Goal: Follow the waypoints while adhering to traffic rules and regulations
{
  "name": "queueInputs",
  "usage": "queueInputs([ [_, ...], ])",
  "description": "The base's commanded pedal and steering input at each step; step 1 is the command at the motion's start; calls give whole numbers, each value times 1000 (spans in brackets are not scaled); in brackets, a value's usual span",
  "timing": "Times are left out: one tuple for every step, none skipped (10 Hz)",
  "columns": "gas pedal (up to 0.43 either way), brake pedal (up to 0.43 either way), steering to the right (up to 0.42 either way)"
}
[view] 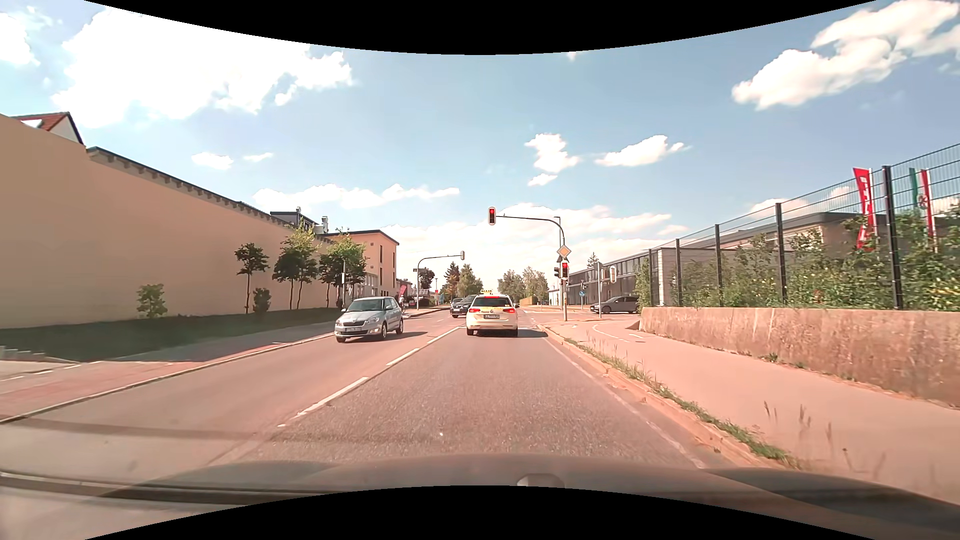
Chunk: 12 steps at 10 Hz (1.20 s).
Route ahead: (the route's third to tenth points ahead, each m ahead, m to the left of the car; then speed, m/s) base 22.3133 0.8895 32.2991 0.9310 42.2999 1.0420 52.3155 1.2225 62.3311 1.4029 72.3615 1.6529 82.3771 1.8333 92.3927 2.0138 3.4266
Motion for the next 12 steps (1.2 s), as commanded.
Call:
queueInputs([
  [0,12,-4],
  [0,18,-5],
  [0,18,-5],
  [0,18,-6],
  [0,18,-8],
  [0,43,-9],
  [0,61,-9],
  [0,98,-9],
  [0,122,-9],
  [0,122,-9],
  [0,122,-9],
  [0,122,-9],
])
